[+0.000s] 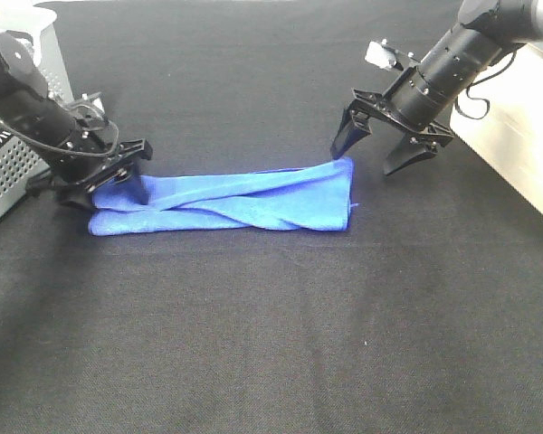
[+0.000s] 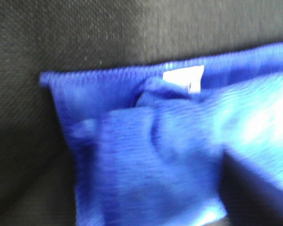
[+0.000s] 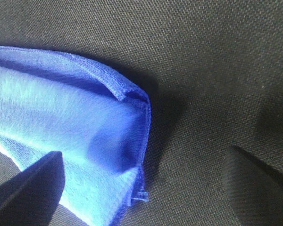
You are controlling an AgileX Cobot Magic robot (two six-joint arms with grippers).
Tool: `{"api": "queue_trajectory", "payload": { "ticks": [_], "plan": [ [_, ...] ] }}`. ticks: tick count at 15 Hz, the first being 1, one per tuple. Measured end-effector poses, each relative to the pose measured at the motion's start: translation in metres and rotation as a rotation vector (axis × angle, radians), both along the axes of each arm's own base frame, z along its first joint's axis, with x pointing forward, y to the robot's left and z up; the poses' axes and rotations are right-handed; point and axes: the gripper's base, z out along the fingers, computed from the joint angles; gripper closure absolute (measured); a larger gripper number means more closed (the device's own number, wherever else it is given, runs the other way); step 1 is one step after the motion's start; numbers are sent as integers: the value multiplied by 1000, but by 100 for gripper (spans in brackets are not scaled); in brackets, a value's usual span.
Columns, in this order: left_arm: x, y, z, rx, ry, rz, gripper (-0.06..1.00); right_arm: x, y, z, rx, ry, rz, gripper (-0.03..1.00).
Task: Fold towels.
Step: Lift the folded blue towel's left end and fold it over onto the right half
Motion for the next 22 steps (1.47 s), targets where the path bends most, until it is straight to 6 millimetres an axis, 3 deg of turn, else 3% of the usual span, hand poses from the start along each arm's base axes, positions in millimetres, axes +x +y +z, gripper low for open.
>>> {"api": "queue_trajectory", "payload": {
  "ticks": [1, 3, 6, 11, 13, 17, 20, 22],
  "plan": [
    [0, 0, 0, 0, 0, 0, 44, 0, 0, 0, 0, 0, 0, 12],
    [0, -1, -2, -16, 14, 28, 84, 0, 0, 0, -3, 0, 1, 12],
    [-4, 3, 6, 41, 29, -11, 86, -1, 0, 0, -3, 8, 6, 12],
    [-17, 14, 78, 185, -33, -37, 86, -5, 1, 0, 5, 51, 26, 12],
    [-18, -9, 96, 184, -26, -77, 86, -8, 3, 6, 39, 69, 28, 12],
    [-23, -98, 130, 94, -121, -147, 86, -14, 4, 22, 54, 95, 37, 12],
    [-17, -145, 110, 23, -80, -135, 79, -17, 3, 33, 49, 108, 12, 12],
    [-12, -169, 88, -32, -39, -124, 56, -20, -1, 51, 15, 80, -11, 12]
  ]
}}
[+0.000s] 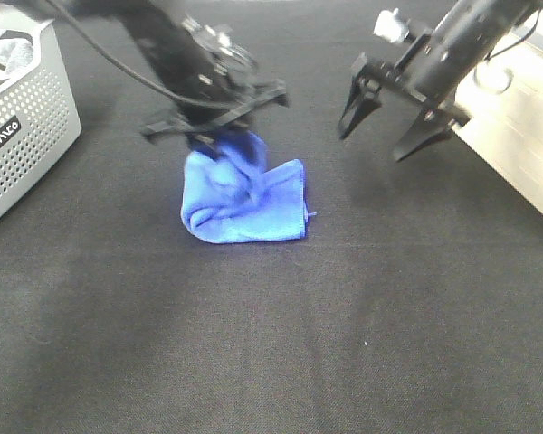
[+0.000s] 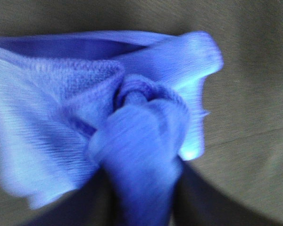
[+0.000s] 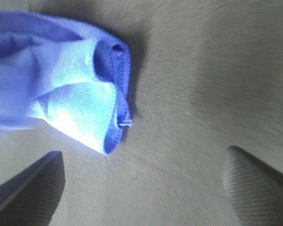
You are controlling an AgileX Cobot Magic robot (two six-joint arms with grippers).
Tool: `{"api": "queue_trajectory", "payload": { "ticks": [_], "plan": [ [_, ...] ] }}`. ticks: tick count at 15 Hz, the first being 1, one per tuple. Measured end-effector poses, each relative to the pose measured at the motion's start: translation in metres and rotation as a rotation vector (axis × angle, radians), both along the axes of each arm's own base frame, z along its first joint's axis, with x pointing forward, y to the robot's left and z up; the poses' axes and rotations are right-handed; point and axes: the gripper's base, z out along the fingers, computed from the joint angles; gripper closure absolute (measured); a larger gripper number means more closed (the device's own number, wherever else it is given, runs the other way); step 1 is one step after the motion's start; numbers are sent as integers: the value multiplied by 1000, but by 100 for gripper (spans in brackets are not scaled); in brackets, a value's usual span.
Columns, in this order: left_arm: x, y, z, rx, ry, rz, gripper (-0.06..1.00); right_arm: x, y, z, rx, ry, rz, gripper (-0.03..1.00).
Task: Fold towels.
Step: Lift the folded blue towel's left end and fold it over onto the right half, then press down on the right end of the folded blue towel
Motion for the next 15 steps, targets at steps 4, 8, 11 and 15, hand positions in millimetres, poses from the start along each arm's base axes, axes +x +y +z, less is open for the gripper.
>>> {"api": "queue_trajectory", "payload": {
  "ticks": [4, 8, 11, 15],
  "plan": [
    [3, -26, -2, -112, -35, 20, 24, -4, -6, 15, -59, -22, -16, 12],
    [12, -9, 33, -74, -148, -82, 21, -4, -4, 16, -33, -16, -22, 12],
    [24, 44, 68, 66, -235, -50, 21, -6, 18, 25, 165, -23, 10, 12],
    [34, 96, 83, 161, -243, 20, 21, -19, 93, 35, 354, -93, 126, 12]
  ]
}}
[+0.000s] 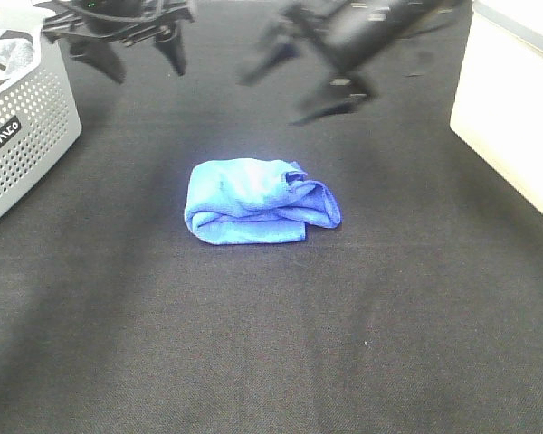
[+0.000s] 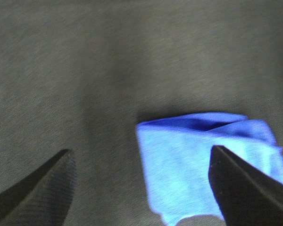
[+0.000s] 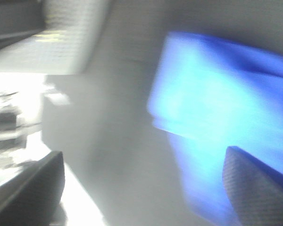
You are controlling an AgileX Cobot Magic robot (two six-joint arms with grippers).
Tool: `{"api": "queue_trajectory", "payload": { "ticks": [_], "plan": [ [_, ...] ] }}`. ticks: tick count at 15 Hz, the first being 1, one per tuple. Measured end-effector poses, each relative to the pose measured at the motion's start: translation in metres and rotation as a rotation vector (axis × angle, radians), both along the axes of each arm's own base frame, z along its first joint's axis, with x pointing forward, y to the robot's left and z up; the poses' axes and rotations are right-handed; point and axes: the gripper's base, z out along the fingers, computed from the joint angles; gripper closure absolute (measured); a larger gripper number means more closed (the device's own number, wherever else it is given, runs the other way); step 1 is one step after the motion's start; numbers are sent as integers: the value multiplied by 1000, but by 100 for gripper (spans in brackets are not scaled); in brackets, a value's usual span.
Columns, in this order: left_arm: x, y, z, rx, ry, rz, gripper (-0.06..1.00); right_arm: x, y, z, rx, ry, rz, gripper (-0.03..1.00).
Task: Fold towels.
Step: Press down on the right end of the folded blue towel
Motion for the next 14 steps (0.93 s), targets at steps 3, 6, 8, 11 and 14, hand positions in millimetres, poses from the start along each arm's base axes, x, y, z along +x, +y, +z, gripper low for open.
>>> {"api": "queue_trajectory", "payload": {
  "ticks": [3, 6, 8, 11, 14],
  "plan": [
    [1, 3, 0, 4, 3, 4, 21, -7, 40, -19, 133, 35, 73, 12],
    [0, 2, 0, -1, 4, 5, 21, -5, 51, -71, 196, 145, 102, 12],
    [0, 2, 0, -1, 4, 5, 21, -3, 49, -99, 161, 187, 108, 12],
    [-1, 2, -1, 3, 21, 3, 21, 2, 29, -107, 143, 219, 110, 12],
    [-1, 3, -1, 4, 25, 2, 21, 11, 4, -108, 136, 220, 73, 12]
  ]
}}
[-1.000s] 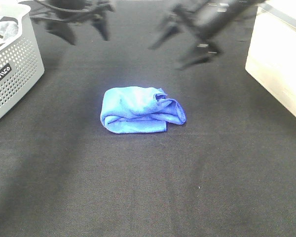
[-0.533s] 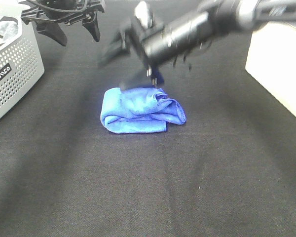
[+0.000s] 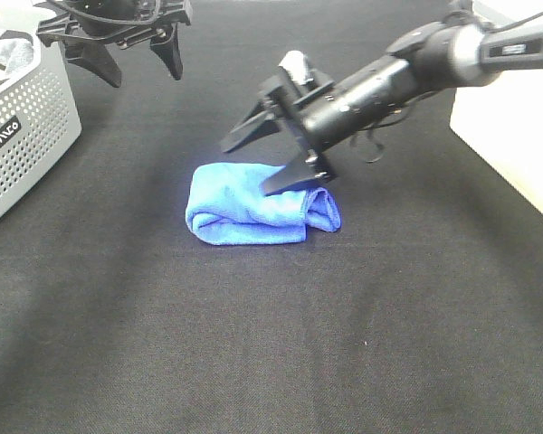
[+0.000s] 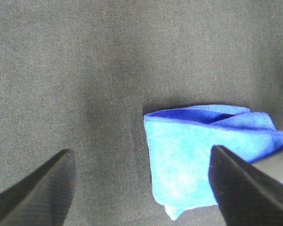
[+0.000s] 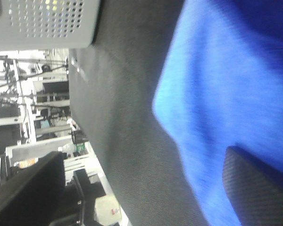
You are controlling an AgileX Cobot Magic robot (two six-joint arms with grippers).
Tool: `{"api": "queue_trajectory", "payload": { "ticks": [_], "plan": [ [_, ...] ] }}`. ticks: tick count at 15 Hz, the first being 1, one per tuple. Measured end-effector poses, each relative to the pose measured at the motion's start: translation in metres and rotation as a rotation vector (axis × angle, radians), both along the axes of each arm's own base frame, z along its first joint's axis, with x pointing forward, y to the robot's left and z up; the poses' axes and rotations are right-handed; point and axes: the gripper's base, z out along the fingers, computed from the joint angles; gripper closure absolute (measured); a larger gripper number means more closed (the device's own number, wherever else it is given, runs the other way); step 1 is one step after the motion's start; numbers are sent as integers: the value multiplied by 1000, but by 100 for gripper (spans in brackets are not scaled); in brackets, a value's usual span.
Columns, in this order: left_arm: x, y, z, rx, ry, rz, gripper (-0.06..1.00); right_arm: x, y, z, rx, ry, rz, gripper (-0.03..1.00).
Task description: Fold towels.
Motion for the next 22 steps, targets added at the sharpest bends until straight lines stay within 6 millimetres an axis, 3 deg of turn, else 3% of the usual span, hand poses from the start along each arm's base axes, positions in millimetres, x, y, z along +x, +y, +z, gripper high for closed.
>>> {"api": "queue_trajectory", "payload": {
  "ticks": [3, 7, 12, 14, 16, 18, 19, 20, 21, 22],
  "plan": [
    [-2, 0, -1, 8, 24, -4, 21, 6, -29, -7, -97, 4, -14, 12],
    [-4, 1, -2, 17, 51, -7, 21, 4, -38, -11, -202, 12, 9, 12],
    [-9, 5, -2, 79, 78, -68, 21, 0, -50, 51, -343, -112, 4, 12],
    [-12, 9, 13, 110, 35, -73, 21, -6, -62, 83, -474, -175, -24, 12],
    [-22, 15, 41, 127, -32, -79, 21, -12, -71, 113, -547, -234, -61, 12],
    [-43, 22, 73, 126, -88, -80, 21, -27, -76, 146, -559, -287, -91, 12],
    [-65, 30, 86, 144, -94, -84, 21, -47, -80, 164, -558, -304, -96, 12],
    [-83, 35, 94, 145, -89, -84, 21, -62, -83, 173, -560, -308, -96, 12],
    [-83, 35, 94, 145, -89, -84, 21, -62, -83, 173, -560, -308, -96, 12],
    [-104, 42, 103, 145, -93, -84, 21, -80, -88, 182, -575, -314, -93, 12]
  ]
}}
